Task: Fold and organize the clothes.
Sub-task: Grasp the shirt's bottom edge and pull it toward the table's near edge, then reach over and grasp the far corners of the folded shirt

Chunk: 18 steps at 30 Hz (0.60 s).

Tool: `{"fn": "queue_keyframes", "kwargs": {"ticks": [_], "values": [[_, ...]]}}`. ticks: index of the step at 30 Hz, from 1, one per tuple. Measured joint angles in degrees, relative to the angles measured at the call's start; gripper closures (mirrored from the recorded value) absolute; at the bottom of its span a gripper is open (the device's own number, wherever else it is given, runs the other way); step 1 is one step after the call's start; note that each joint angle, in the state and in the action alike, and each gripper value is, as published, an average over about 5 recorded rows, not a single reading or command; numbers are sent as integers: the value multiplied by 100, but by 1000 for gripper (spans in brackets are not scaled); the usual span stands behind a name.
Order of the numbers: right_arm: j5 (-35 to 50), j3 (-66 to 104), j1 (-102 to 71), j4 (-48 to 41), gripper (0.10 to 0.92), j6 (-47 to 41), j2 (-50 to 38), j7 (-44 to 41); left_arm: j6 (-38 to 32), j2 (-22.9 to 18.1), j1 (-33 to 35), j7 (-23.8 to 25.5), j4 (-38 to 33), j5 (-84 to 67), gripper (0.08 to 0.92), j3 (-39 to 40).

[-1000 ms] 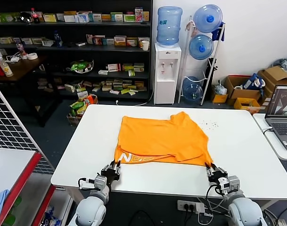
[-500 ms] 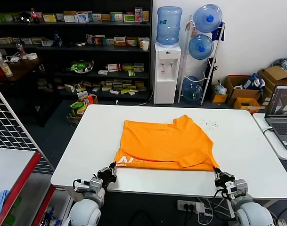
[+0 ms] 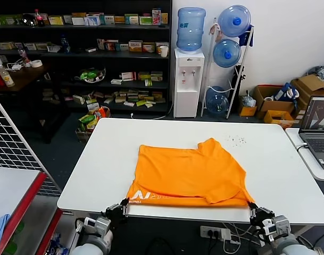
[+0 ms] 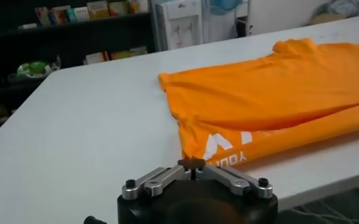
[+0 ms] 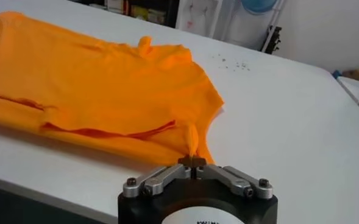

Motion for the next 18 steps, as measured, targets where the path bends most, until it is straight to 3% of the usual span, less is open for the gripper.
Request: {"fn": "queue_keyframes", "kwargs": {"ticks": [18], "values": [[562,148,123,369,376,266,-204,136,-54,24,148,-19,-517,20,395,-74]]}}
